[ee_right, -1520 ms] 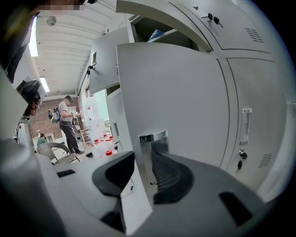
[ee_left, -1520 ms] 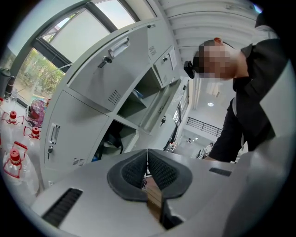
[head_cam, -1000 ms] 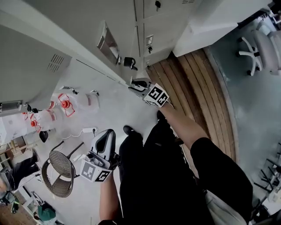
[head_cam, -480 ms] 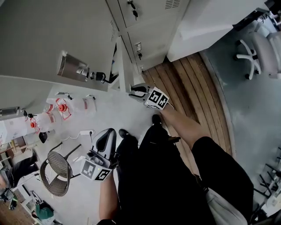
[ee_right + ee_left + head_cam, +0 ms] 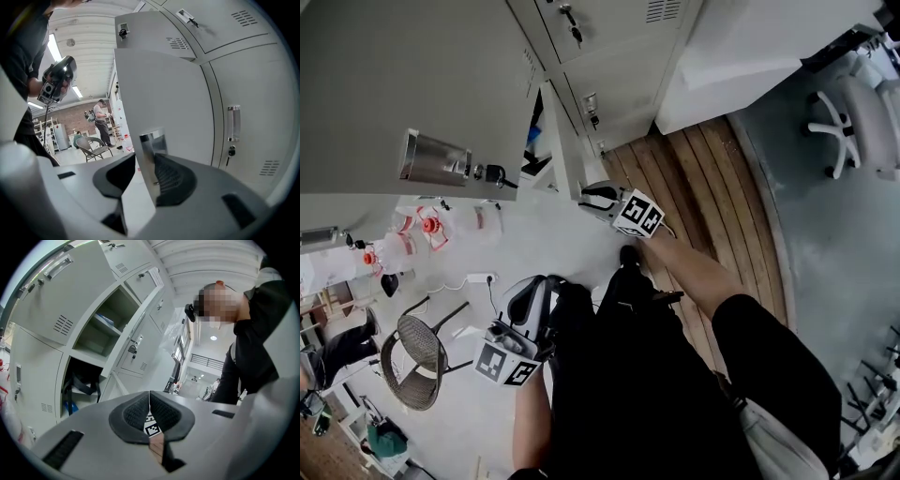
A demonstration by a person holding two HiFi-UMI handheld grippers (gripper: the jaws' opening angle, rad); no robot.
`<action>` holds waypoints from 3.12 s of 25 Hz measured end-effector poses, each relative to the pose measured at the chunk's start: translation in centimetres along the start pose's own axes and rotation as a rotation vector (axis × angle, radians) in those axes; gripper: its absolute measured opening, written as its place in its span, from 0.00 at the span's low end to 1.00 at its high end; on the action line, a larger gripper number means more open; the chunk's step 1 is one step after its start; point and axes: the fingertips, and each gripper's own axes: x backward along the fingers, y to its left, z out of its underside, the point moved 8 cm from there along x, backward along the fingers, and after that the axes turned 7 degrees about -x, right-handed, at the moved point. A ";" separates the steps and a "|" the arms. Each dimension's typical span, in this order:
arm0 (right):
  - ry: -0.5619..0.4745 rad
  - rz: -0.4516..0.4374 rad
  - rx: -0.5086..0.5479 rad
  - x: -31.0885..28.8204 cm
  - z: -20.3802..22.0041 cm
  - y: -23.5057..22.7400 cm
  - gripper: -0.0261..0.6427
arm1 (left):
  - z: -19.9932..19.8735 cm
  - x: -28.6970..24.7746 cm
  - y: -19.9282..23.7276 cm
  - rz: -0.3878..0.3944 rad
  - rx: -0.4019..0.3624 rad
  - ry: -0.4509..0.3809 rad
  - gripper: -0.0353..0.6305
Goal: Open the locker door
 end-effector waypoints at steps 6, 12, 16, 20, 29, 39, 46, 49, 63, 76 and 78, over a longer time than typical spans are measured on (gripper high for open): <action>0.016 0.012 -0.007 0.8 0.0 -0.4 0.24 | 0.1 -0.7 -0.7 -0.005 -0.003 0.001 0.08; 0.033 0.026 -0.010 2.1 0.2 -1.0 0.24 | -0.3 -1.3 -0.9 -0.008 0.002 -0.005 0.08; 0.048 0.045 -0.003 3.5 0.4 -1.5 0.24 | -0.4 -1.8 -1.0 0.002 0.004 -0.001 0.08; 0.046 0.075 -0.020 4.9 0.7 -2.1 0.24 | -0.6 -2.5 -1.0 0.012 0.003 0.001 0.08; 0.038 0.127 -0.056 8.4 1.0 -4.4 0.23 | -0.8 -4.7 -1.1 0.049 0.001 0.004 0.08; 0.051 0.182 -0.082 11.5 0.7 -7.2 0.24 | -1.7 -7.6 -1.3 0.088 -0.008 0.006 0.08; 0.019 0.264 -0.152 13.7 0.4 -9.2 0.19 | -2.7 -8.6 -0.9 0.091 -0.018 -0.004 0.08; 0.027 0.263 -0.152 13.9 0.3 -9.8 0.23 | -3.1 -9.0 -0.6 0.087 -0.028 -0.011 0.08; 0.008 0.304 -0.143 13.5 0.6 -8.7 0.22 | -3.4 -7.7 0.1 0.071 -0.034 -0.036 0.08; 0.078 0.334 -0.098 10.8 0.3 -4.9 0.17 | -3.3 -2.5 3.6 0.062 0.009 -0.080 0.08; 0.096 0.326 -0.094 9.5 0.3 -3.8 0.18 | -3.4 -1.2 4.9 0.064 0.013 -0.081 0.08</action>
